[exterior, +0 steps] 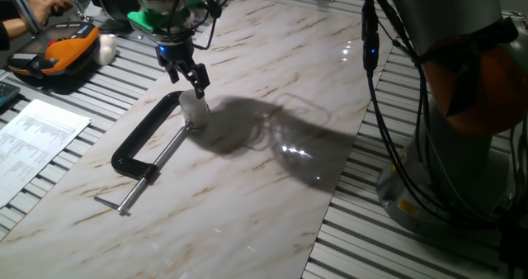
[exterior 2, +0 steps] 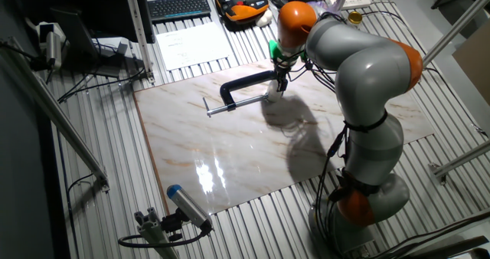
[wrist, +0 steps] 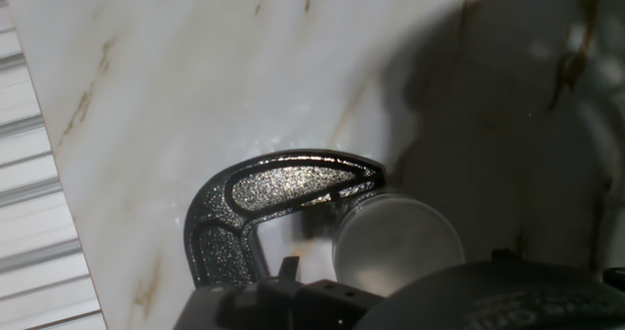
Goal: Unscrew the lid from the jar
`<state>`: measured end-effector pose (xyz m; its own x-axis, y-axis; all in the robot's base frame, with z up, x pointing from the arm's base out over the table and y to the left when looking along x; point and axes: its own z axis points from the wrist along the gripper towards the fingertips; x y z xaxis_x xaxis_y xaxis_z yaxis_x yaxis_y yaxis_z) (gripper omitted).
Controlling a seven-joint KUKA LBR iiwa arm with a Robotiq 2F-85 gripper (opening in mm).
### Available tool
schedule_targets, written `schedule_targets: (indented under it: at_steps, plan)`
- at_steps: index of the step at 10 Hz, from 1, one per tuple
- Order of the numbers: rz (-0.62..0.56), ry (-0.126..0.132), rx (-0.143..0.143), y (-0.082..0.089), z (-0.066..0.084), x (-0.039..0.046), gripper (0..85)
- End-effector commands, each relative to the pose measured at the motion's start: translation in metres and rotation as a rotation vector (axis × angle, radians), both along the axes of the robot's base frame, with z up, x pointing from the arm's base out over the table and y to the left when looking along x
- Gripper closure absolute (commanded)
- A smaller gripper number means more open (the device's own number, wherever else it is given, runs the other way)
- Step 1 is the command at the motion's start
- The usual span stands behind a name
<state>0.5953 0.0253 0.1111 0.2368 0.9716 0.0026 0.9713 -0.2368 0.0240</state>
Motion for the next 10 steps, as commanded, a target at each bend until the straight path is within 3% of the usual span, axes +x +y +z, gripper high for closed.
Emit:
schedule_targets:
  at_steps: [1,10]
  plan:
    - [0.002,-0.007,0.004,0.000,-0.003,-0.0002,0.0]
    - [0.006,-0.012,0.011,-0.002,-0.018,-0.0012,0.0]
